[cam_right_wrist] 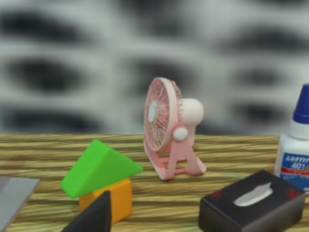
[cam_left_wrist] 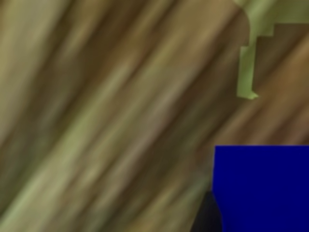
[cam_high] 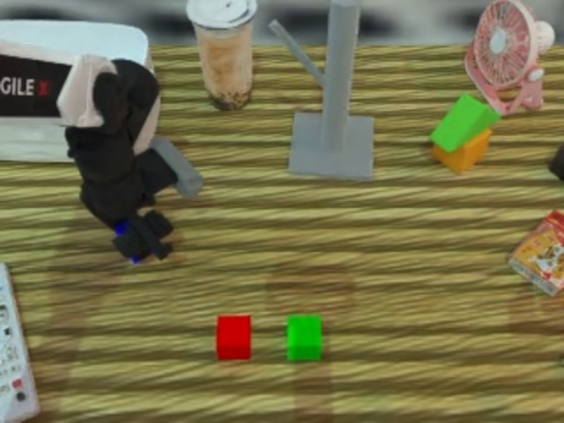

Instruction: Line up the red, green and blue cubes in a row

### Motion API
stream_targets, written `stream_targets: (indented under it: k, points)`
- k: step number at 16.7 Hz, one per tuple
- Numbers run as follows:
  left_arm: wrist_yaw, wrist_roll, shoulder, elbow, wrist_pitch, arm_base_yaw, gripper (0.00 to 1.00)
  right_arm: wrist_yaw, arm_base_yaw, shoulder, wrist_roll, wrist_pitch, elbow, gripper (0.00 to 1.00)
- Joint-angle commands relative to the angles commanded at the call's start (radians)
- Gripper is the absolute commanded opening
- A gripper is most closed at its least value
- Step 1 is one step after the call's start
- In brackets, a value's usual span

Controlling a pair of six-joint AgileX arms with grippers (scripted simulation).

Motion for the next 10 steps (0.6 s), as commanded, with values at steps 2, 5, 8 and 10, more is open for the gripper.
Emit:
stream_targets:
  k: [2, 5, 8, 10]
  points:
    - [0.0, 0.0, 0.0, 0.0, 0.0, 0.0, 0.0, 0.0, 0.0, 0.0, 0.0, 0.0, 0.0, 1.0]
    - [0.009, -0.006, -0.022, 0.005, -0.016, 0.0, 0.0, 0.0, 0.0, 0.0, 0.0, 0.0, 0.0, 1.0]
    - [0.009, -0.007, -0.049, 0.045, -0.084, 0.006, 0.0, 0.0, 0.0, 0.0, 0.0, 0.0, 0.0, 1.0]
    - [0.009, -0.008, -0.079, 0.083, -0.156, 0.012, 0.0, 0.0, 0.0, 0.0, 0.0, 0.0, 0.0, 1.0]
